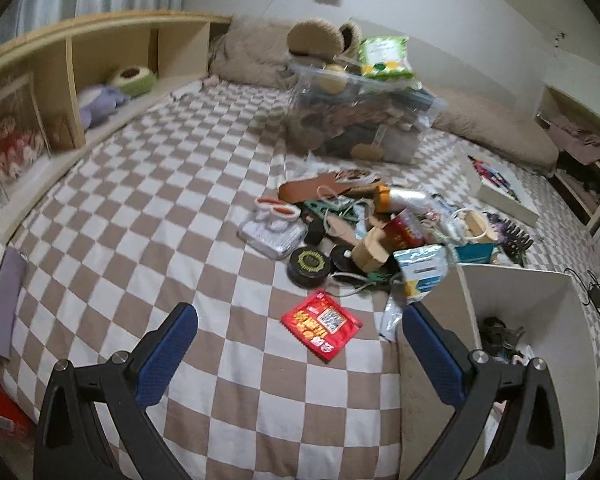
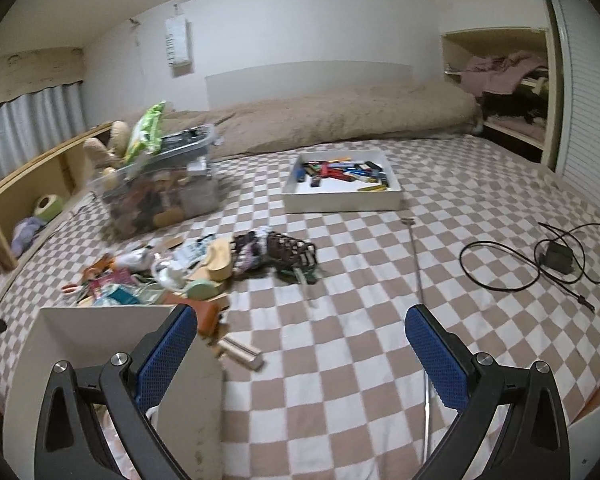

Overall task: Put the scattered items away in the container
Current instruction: 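Withdraw both tools from the white box back toward the items on the bed, then reach the right tool to the white matchbox while the left tool approaches the red packet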

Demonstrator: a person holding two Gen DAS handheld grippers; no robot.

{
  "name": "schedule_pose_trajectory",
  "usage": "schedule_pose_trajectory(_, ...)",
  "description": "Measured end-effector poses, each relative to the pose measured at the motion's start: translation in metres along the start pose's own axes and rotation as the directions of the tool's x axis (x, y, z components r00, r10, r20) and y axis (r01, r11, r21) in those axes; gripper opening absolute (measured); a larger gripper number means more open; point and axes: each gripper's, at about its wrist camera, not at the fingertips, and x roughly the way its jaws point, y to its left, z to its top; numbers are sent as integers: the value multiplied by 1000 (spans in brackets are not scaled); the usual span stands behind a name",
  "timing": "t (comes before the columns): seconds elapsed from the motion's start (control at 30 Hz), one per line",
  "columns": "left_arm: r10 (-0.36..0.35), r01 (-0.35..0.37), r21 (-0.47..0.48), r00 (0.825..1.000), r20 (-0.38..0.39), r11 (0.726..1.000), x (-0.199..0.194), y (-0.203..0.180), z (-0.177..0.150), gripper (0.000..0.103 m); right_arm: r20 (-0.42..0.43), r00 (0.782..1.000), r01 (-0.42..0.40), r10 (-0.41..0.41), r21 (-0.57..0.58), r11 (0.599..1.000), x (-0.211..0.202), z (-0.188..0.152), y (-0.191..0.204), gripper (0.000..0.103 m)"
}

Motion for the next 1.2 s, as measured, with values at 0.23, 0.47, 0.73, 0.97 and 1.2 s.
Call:
schedule_pose_trajectory(0.23,21,-20,16,997,-70,1000,31,5,3,103,-52,998,22,-22,-3,1000,36,3,-9,103)
schedule_pose_trajectory(0.47,76,-61,124,990,-121,990,57,7,7,103,-157,987,27,-35,-53,998,82,-5,-6,103)
schedule_pose_trajectory(0.73,-12,59,231,980,-199,971,81,-2,-4,103,-321,947,-49,-29,-233,971,122,-30,7,103)
schedule_pose_trajectory(0.97,-72,169,322,954,-291,932,101,-20,-19,103,-353,936,-134,20,-304,943,130,-45,15,103)
schedule_pose_trajectory(1.2,-85,230,436,941,-327,870,113,-36,-26,103,-353,934,-172,49,-324,930,148,-54,23,101)
